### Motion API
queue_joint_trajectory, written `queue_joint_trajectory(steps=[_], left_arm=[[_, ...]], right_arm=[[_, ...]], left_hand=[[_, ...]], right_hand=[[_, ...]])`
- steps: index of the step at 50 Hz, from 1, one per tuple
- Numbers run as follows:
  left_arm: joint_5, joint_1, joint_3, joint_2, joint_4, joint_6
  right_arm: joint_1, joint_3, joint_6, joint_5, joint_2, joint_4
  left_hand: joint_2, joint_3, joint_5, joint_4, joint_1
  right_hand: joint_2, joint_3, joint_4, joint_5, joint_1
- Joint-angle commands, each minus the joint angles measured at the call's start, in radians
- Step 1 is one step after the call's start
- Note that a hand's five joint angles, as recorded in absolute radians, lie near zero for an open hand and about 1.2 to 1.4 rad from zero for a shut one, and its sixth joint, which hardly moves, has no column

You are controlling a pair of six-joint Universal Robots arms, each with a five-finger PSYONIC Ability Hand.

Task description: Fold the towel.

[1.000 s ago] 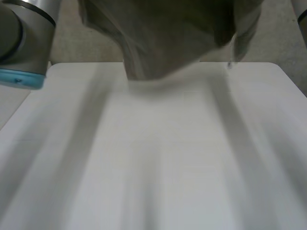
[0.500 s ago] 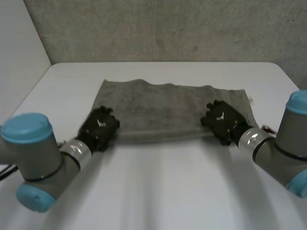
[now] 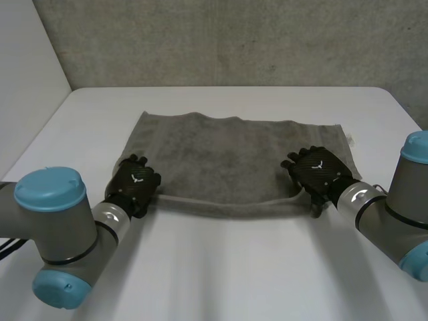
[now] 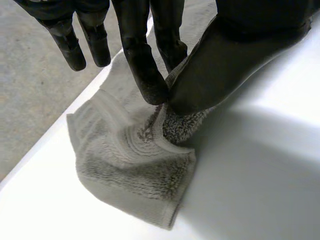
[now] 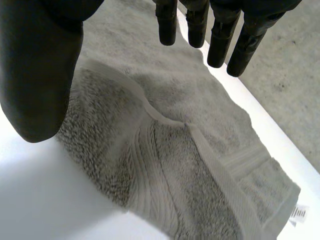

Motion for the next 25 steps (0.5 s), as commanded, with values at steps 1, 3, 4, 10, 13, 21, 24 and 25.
queue_joint_trajectory(steps=[1,3,4,10,13,21,24,25], left_arm=[[-0.015,0.0,-0.007,0.021,0.002,-0.004],[-0.015,0.0,-0.008,0.024,0.002,-0.009],[-0.015,0.0,-0.008,0.024,0.002,-0.009],[-0.025,-0.004,-0.007,0.024,0.004,-0.032],[-0.027,-0.007,-0.002,0.024,0.007,-0.038],[-0.031,0.014,-0.005,0.024,0.01,-0.037],[-0.047,0.032,-0.007,0.024,0.009,-0.037],[-0.05,0.04,-0.008,0.025,0.009,-0.037]], right_arm=[[-0.005,0.0,0.057,0.02,0.004,0.0],[-0.008,0.001,0.097,0.02,0.006,0.0],[-0.008,0.001,0.097,0.02,0.006,0.0],[-0.051,0.008,0.189,0.014,0.035,0.002],[-0.054,0.005,0.215,0.002,0.047,0.0],[-0.053,-0.023,0.192,-0.029,0.082,0.014],[-0.054,-0.044,0.162,-0.065,0.084,0.043],[-0.053,-0.057,0.145,-0.085,0.087,0.063]], left_hand=[[-0.062,-0.047,-0.053,-0.054,-0.089],[-0.065,-0.047,-0.056,-0.054,-0.092],[-0.065,-0.047,-0.056,-0.054,-0.092],[-0.103,-0.047,-0.094,-0.054,-0.13],[-0.103,-0.047,-0.094,-0.054,-0.13],[-0.103,-0.047,-0.094,-0.054,-0.13],[-0.103,-0.047,-0.094,-0.054,-0.13],[-0.103,-0.047,-0.094,-0.054,-0.13]], right_hand=[[-0.054,-0.045,-0.075,-0.052,-0.05],[-0.042,-0.045,-0.075,-0.04,-0.039],[-0.042,-0.045,-0.075,-0.04,-0.039],[-0.013,-0.045,-0.075,-0.011,-0.009],[0.014,-0.045,-0.075,0.015,0.017],[0.187,-0.045,-0.075,0.188,0.19],[0.254,-0.045,-0.075,0.256,0.258],[0.278,-0.045,-0.075,0.279,0.281]])
